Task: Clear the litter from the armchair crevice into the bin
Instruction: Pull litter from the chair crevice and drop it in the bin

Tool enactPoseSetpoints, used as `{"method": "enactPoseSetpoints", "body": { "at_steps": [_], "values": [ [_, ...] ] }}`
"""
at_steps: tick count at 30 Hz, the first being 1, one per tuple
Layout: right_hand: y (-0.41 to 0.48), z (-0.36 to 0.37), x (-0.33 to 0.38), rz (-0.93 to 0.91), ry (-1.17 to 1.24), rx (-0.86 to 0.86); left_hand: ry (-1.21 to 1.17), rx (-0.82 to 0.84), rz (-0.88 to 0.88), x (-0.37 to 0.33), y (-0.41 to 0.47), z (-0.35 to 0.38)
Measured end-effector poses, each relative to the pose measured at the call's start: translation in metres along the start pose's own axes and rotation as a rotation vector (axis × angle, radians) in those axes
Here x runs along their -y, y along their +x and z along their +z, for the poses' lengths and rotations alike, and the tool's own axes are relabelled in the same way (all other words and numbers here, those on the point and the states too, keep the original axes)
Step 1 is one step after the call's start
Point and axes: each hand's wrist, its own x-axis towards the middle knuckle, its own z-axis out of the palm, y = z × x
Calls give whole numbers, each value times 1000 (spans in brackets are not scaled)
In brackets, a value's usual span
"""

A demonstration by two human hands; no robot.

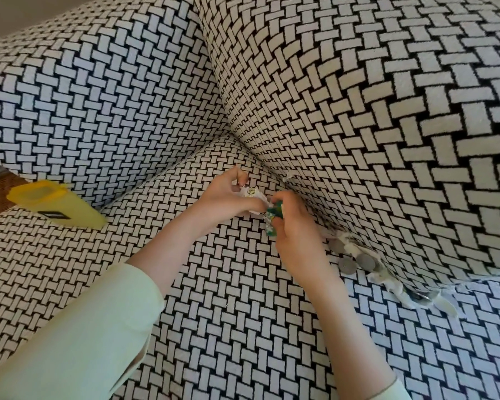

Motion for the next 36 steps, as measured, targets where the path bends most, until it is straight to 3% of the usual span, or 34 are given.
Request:
{"method": "enactPoseSetpoints", "body": {
  "at_steps": [3, 8, 11, 13, 17, 20, 22, 25, 30, 33, 36],
  "values": [
    [-1, 4, 4, -32, 62, 3, -140, 108, -69, -2, -3, -3],
    [-1, 16, 11, -256, 170, -239, -307, 157, -29, -13, -5, -6],
    [1, 13, 8, -262, 243, -360, -302, 211, -75, -20, -10, 7],
    [3, 10, 5, -188, 305, -408, -442, 218, -181, -21, -14, 17],
    [6, 14, 3, 49, 413, -257, -599, 251, -246, -15, -16, 27],
    [4, 16, 7, 43, 473, -139, -439, 256, -197, -15, -13, 37],
    [3, 15, 7, 49, 384, -132, -393, 213, -159, -17, -12, 42],
    [2, 12, 3, 45, 105, -135, -505, 153, -140, -13, -10, 41],
    [-1, 2, 6, -4, -41, 29, -531, -10, -129, 0, -5, 25],
    [-3, -8, 3, -14, -256, -6, -488, -107, -106, -5, -2, 19],
    [-2, -18, -2, 88, -461, -51, -515, -205, -81, -17, 4, 13]
  ]
}}
